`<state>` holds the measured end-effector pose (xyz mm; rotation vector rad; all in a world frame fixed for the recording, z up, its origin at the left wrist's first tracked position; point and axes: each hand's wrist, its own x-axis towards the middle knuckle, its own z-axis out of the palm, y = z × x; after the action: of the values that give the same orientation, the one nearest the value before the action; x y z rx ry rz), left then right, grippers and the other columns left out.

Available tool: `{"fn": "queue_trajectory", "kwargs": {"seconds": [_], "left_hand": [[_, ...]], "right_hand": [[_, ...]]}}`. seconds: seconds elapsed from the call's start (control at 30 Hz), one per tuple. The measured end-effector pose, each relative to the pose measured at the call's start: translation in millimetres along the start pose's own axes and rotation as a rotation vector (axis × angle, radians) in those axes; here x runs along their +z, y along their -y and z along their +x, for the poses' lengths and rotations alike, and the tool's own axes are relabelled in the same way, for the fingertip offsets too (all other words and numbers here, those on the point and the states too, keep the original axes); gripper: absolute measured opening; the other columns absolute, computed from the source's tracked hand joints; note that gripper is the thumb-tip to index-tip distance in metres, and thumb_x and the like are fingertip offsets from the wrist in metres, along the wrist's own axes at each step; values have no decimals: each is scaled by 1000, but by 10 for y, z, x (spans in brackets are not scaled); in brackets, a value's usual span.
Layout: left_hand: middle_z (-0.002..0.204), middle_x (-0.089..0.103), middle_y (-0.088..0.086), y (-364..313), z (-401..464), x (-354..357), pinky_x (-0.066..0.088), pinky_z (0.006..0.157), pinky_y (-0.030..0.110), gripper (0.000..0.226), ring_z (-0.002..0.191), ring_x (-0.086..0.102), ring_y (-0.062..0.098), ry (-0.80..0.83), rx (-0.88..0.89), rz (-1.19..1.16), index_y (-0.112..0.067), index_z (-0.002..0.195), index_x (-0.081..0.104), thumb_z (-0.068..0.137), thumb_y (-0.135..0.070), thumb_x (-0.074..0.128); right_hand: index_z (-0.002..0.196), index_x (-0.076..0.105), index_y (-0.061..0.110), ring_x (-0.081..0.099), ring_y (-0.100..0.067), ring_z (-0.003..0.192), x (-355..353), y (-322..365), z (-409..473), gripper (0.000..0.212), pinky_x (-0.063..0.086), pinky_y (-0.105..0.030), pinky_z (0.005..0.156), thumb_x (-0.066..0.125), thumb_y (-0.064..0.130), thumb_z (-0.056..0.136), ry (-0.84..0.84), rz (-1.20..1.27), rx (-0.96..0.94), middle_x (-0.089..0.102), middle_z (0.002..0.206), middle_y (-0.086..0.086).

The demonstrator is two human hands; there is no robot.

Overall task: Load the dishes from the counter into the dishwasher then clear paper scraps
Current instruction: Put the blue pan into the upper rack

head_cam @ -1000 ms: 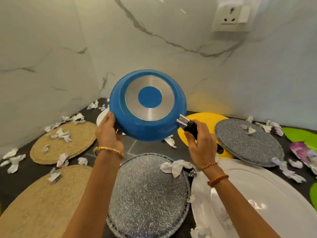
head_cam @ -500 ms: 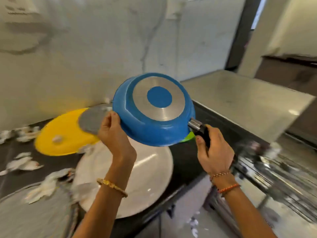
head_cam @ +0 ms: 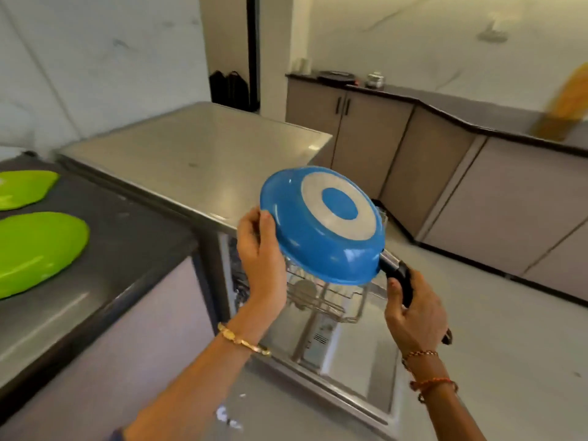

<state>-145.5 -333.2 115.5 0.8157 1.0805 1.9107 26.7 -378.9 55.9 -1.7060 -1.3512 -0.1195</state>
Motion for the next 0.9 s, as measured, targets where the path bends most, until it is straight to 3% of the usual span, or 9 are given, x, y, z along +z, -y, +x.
{"fn": "queue_trajectory", "kwargs": {"seconds": [0.1, 0.2, 0.33, 0.43, 0.57, 0.7, 0.83, 0.9], "left_hand": [[83, 54, -2, 292, 92, 372, 46, 68, 26, 12, 78, 52, 11, 106, -125, 148, -17, 88, 54, 96, -14, 44], [82, 51, -3, 567, 269, 573, 43, 64, 21, 11, 77, 50, 11, 178, -155, 293, -13, 91, 52, 96, -17, 43], [88, 48, 3, 1025, 515, 671, 40, 68, 25, 20, 77, 47, 12, 226, -128, 511, -21, 79, 47, 98, -19, 38], [91, 49, 9, 1387, 775, 719, 38, 61, 23, 22, 83, 47, 18, 234, -152, 649, -15, 80, 49, 98, -20, 37], [81, 50, 5, 1843, 1158, 838, 39, 60, 22, 16, 82, 47, 19, 128, -321, 512, -8, 87, 52, 97, -14, 41], [71, 51, 1, 2343, 1668, 934, 40, 53, 17, 12, 64, 45, 14, -33, -465, 460, -7, 89, 54, 96, -7, 44], [72, 53, 4, 2989, 2226, 885, 45, 67, 30, 25, 69, 51, 17, -115, -485, 510, -14, 72, 54, 95, -9, 46], [70, 54, 2, 3302, 2489, 887, 43, 59, 24, 29, 62, 55, 5, -97, -393, 529, -17, 70, 54, 95, -6, 45]], "right_hand": [[102, 62, 4, 50, -25, 59, -9, -373, 208, 43, 20, -15, 47, 44, 40, 87, 90, -37, 169, 61, 72, -9], [106, 60, 8, 45, -19, 66, 113, -652, 354, 26, 22, -19, 47, 52, 28, 91, 185, -60, 275, 57, 76, -3], [113, 58, 12, 43, -15, 68, 312, -855, 528, 29, 22, -16, 47, 53, 30, 91, 297, -51, 317, 62, 86, -5], [116, 58, 13, 45, -14, 70, 569, -1040, 736, 31, 24, -16, 48, 55, 31, 90, 376, -35, 351, 55, 82, 1], [115, 59, 13, 53, -20, 77, 1080, -1245, 1080, 30, 32, -23, 60, 56, 30, 90, 457, -21, 372, 63, 90, -5], [120, 55, 12, 60, -29, 95, 1791, -1442, 1524, 32, 35, -25, 68, 52, 27, 92, 600, -47, 379, 66, 104, -11], [115, 55, 13, 61, -29, 89, 2544, -1686, 1891, 28, 36, -27, 65, 49, 30, 93, 743, -84, 332, 64, 92, -8], [113, 55, 13, 58, -25, 79, 2931, -1833, 2063, 26, 34, -27, 63, 48, 29, 94, 778, -95, 315, 59, 80, -2]]}}
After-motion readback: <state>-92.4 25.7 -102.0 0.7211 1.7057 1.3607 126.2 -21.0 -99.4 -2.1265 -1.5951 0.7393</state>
